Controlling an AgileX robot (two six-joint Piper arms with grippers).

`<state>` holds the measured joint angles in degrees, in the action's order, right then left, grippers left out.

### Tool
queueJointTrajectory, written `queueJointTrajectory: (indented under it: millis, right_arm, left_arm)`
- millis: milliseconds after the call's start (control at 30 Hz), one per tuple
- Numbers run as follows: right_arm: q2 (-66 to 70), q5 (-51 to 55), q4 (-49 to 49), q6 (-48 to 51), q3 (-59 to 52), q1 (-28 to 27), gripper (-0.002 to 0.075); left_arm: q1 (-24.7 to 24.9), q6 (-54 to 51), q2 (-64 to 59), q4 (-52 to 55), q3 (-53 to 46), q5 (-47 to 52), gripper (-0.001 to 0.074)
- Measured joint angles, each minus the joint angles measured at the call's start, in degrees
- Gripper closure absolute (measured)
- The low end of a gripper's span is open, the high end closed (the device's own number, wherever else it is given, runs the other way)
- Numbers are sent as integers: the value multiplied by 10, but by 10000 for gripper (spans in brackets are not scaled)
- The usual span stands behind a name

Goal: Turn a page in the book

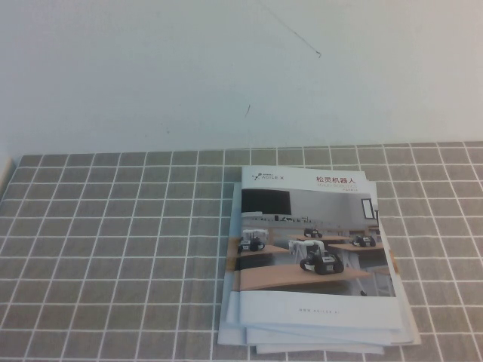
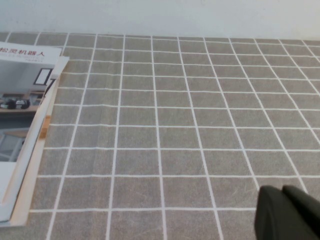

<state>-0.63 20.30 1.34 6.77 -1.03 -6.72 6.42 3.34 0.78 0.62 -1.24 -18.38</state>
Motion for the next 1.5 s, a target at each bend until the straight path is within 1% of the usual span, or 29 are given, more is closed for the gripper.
queueJointTrajectory:
  millis: [67,233,367,600,700,833,967,1067,1133,1200,1300,1433,1500]
  right_arm:
    - [0,0,0,0,0,0,729]
    - [0,0,0,0,0,0,729]
    - [0,0,0,0,0,0,729]
    - [0,0,0,0,0,0,729]
    - [0,0,0,0,0,0,729]
    - [0,0,0,9,0,0,729]
    - [0,0,0,12,0,0,729]
    - [0,-18,0,14,-3,0,729]
    - [0,-62,0,15,-6,0,729]
    - [0,-135,0,15,-6,0,729]
    - [0,-297,0,1,-6,0,729]
    - [0,-514,0,-80,-6,0,729]
    - [0,-622,0,-114,-6,0,729]
  left_arm:
    - [0,1,0,0,0,-58,738]
    - [0,2,0,0,0,-136,738]
    - [0,4,0,1,0,-165,738]
    - [0,48,0,1,0,-169,738]
    - [0,57,0,1,0,-158,738]
    - [0,64,0,0,0,-105,738]
    - [0,70,0,-10,0,-74,738]
    - [0,72,0,4,33,26,738]
    - [0,70,0,24,75,106,738]
    - [0,66,0,41,122,178,738]
    - [0,65,-7,49,179,246,738]
    - [0,65,-42,51,235,325,738]
    - [0,65,-66,51,262,387,738]
